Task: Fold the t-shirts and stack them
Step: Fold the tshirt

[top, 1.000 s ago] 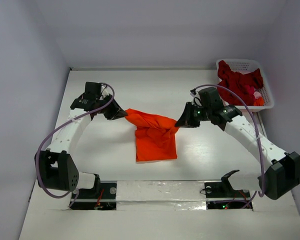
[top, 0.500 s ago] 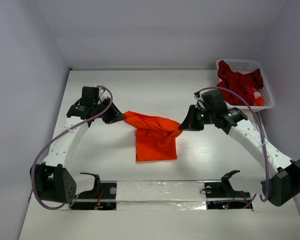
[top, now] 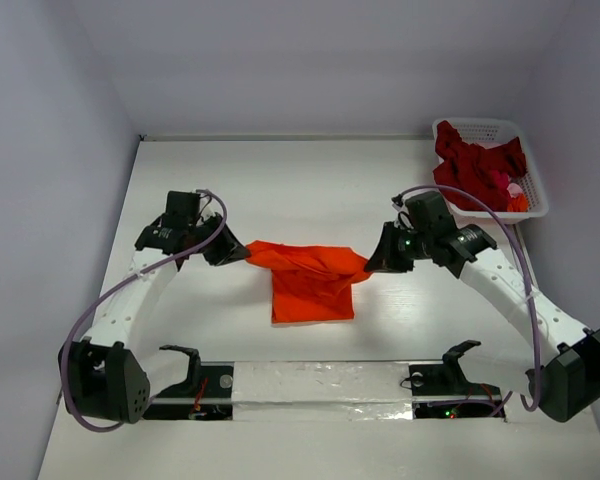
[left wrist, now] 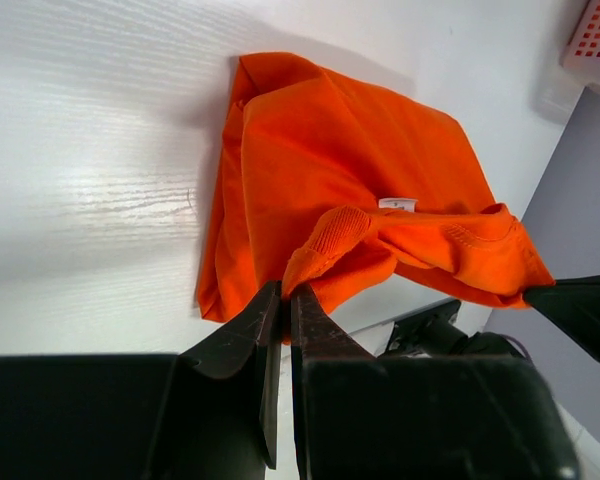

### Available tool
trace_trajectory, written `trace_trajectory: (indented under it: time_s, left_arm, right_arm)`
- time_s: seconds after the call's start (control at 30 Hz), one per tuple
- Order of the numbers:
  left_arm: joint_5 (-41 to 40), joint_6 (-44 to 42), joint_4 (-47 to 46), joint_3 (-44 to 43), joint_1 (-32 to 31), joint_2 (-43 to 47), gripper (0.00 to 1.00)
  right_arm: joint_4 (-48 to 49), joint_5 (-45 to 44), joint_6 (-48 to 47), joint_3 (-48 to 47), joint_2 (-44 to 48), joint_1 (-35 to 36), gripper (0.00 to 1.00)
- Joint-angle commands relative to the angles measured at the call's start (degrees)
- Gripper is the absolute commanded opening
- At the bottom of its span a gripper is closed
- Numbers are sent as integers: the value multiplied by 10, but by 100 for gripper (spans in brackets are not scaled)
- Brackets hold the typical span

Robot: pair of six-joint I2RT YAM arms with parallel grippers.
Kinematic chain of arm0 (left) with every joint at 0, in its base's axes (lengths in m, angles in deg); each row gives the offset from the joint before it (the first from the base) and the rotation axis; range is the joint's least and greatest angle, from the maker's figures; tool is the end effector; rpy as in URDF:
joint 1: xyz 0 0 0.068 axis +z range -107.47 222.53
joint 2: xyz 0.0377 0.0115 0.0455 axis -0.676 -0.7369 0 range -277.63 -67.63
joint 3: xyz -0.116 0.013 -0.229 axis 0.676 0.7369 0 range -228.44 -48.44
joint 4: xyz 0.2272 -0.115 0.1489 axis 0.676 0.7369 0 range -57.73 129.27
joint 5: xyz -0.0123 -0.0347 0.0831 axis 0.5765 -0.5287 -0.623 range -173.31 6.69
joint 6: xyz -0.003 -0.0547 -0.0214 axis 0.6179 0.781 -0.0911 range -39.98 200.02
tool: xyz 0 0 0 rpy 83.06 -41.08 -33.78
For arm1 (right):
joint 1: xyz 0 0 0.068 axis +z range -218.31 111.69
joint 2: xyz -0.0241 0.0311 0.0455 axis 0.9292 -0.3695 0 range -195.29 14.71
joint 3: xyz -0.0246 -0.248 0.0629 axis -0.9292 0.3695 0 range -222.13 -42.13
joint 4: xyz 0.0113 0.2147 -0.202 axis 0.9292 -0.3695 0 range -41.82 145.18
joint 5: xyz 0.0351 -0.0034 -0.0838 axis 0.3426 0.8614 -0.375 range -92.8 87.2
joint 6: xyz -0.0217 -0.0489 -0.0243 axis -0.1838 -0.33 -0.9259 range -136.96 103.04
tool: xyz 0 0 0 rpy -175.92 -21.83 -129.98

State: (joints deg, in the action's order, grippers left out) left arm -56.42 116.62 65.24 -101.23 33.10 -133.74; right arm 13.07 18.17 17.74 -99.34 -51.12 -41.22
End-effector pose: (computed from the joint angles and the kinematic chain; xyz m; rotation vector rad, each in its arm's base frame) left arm 0.2769 -0.0655 0.2528 -0.3484 2.4457 -0.9267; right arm 0.2396 0.1398 0.2687 0.0012 2.6008 0.8876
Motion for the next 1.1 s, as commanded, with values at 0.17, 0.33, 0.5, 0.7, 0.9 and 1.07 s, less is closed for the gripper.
trace_trajectory:
  time_s: [0.17, 0.33, 0.5, 0.7, 0.9, 1.07]
  left_arm:
    - [4, -11, 12, 44, -3, 36, 0]
    - [16, -9, 19, 70, -8, 34, 0]
    - [3, -18, 50, 100, -21, 36, 3]
    - [-13, -29, 100, 131, -57, 71, 44]
    - [-30, 23, 138, 60, -76, 138, 52]
    - [-55, 25, 83, 12, -76, 108, 19]
  right_arm:
    - [-9, -6, -8, 39, 38, 5, 0]
    - [-3, -6, -5, 61, 45, 5, 0]
    - [-8, -4, -10, 81, 47, 10, 5]
    - [-56, -23, -14, 127, 110, 10, 79]
    - [-121, -58, 10, 119, 197, 10, 78]
    - [-69, -46, 9, 87, 145, 10, 34]
